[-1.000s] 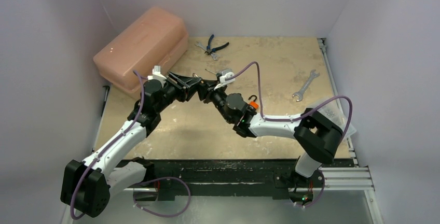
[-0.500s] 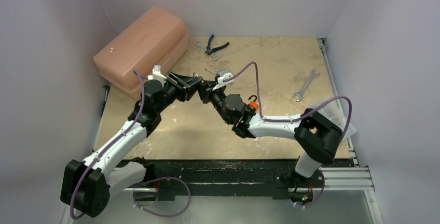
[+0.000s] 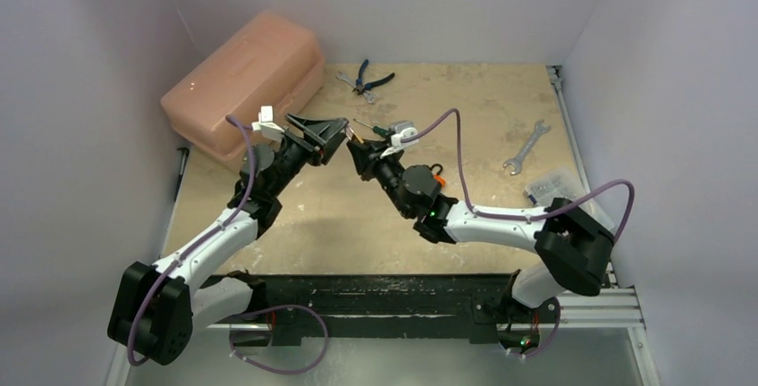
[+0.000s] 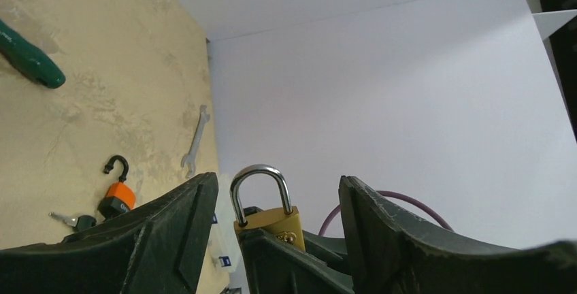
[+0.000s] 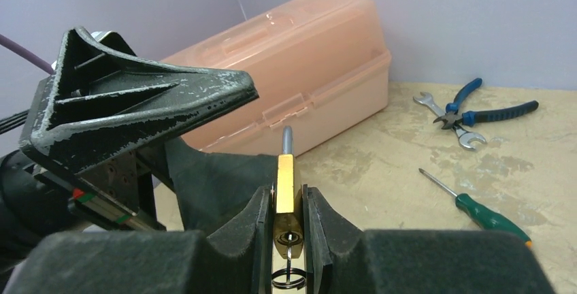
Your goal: Unlock with the key
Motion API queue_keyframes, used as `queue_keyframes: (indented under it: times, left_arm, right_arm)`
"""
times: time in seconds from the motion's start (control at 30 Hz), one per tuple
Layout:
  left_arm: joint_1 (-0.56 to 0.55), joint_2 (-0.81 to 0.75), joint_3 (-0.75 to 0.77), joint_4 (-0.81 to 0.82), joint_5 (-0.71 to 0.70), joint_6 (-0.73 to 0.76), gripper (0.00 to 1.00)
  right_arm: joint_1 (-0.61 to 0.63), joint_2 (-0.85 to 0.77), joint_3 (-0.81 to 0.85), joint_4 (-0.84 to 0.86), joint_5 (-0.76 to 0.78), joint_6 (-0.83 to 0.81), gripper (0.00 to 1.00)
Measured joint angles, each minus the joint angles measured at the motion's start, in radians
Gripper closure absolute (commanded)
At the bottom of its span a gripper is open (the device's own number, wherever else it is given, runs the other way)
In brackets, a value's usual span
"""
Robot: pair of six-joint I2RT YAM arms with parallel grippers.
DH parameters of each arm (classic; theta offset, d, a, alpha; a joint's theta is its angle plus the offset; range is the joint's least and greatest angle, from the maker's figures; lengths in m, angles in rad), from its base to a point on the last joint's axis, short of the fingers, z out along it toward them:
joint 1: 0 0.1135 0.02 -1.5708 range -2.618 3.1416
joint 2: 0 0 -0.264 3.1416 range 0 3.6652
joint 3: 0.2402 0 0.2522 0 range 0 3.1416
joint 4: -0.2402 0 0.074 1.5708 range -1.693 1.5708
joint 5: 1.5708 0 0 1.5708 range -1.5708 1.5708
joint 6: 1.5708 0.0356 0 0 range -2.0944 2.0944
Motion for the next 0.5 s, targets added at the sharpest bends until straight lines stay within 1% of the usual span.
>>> queue_keyframes:
  times: [0.13, 0.27, 0.4, 0.5]
  left_arm:
    - [0.000, 0.009, -0.039, 0.101, 0.000, 0.018, 0.32]
    - [0.000, 0.015, -0.084, 0.191, -0.001, 0.028, 0.36]
    - [-0.001, 0.030, -0.089, 0.240, 0.001, 0.038, 0.41]
    - [-0.003, 0.038, -0.089, 0.257, 0.011, 0.043, 0.42]
  right_arm:
    - [0.000, -0.069, -0.048, -0.009, -0.001, 0.026, 1.00]
    - [0.000, -0.146, -0.081, -0.058, -0.026, 0.084, 1.00]
    - [0.000, -0.239, -0.115, -0.088, -0.068, 0.148, 1.00]
    - [0.000, -0.280, -0.124, -0.097, -0.098, 0.184, 1.00]
